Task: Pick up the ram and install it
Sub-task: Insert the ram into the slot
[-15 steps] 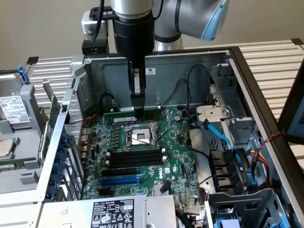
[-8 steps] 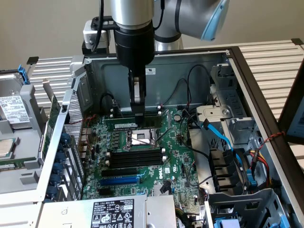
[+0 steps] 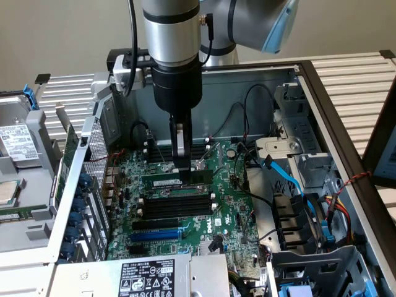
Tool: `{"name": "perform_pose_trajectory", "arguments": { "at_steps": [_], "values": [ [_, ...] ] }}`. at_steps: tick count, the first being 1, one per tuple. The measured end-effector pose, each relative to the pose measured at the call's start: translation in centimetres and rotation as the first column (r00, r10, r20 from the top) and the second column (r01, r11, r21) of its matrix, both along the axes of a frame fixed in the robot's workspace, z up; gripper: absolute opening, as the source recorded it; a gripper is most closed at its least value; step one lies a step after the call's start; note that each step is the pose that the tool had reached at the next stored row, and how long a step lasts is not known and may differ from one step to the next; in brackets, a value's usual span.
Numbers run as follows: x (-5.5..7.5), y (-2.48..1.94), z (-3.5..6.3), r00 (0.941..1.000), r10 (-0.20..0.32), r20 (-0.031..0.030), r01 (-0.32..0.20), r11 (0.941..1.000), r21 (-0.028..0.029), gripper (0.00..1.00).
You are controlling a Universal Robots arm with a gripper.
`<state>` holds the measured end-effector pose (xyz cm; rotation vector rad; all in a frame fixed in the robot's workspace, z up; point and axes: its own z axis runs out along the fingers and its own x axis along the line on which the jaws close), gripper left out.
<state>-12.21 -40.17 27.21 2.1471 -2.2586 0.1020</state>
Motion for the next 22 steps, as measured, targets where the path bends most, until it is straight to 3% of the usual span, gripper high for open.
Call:
{"name": "perform_pose_trajectory", "arguments": {
  "at_steps": [12,22],
  "values": [
    [-0.1,-0.34,-0.89,1.0,0.003,-0.0006,-0.003,1.0,-0.0001,0.13],
    [-0.1,-0.35,-1.14,0.9999,0.005,-0.0128,-0.005,1.0,-0.0003,0.13]
  ]
}}
